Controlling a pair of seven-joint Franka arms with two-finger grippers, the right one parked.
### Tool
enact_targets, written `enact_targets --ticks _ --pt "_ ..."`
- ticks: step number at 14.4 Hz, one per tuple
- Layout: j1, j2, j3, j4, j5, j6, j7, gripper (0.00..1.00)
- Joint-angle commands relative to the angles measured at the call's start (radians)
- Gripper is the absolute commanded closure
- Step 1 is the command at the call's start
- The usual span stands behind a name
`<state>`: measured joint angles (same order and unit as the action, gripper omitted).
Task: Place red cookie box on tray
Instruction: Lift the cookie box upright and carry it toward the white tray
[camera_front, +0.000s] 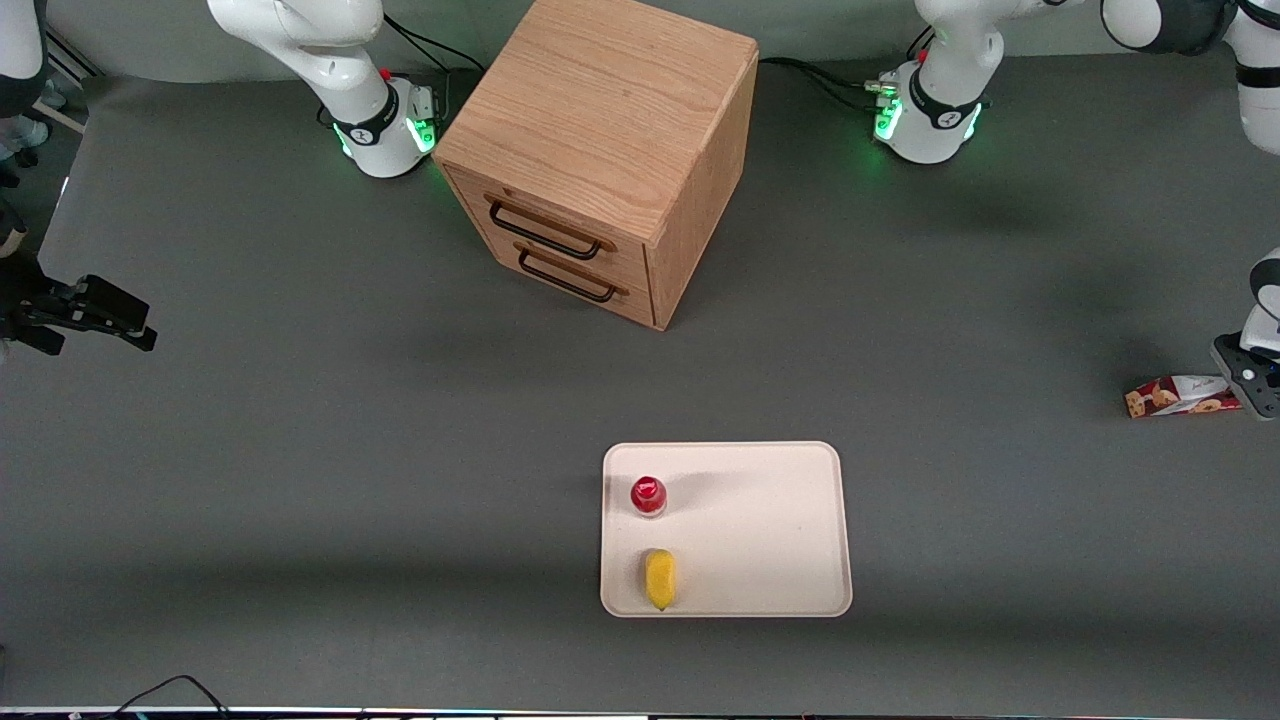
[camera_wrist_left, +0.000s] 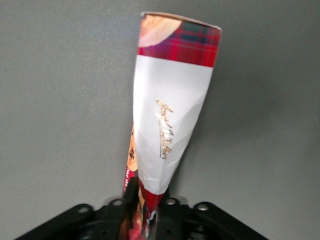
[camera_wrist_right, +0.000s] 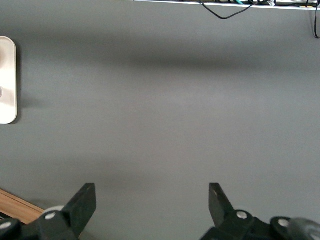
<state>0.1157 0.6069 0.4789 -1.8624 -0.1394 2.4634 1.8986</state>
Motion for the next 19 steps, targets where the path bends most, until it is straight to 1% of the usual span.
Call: enact_targets --ticks 1,3,6,8,10,12,14,15,16,18,19 --pt "-0.019 -0.022 0.006 -0.008 -0.023 -0.006 0.017 1.00" --pt "-0.042 -0.054 0.007 0.012 -0.046 -0.055 -0.012 1.00" --pt "-0.079 -0.105 0.007 0.067 -0.045 -0.168 -0.160 1.00" --pt "-0.122 -0.137 0.007 0.101 -0.034 -0.236 -0.310 1.00" --pt "-0.186 -0.157 0.006 0.136 -0.020 -0.337 -0.535 1.00" --pt "-0.224 -0.179 -0.015 0.193 0.058 -0.440 -0.764 1.00" --pt "-0.223 -0.209 -0.127 0.230 0.102 -0.510 -1.003 1.00" --pt "-0.225 -0.229 -0.173 0.236 0.141 -0.524 -1.149 1.00" --pt "-0.225 -0.245 -0.240 0.238 0.168 -0.541 -1.287 1.00" --pt "-0.225 -0.254 -0.359 0.268 0.228 -0.586 -1.570 1.00" --pt "-0.228 -0.250 -0.425 0.296 0.241 -0.615 -1.699 1.00"
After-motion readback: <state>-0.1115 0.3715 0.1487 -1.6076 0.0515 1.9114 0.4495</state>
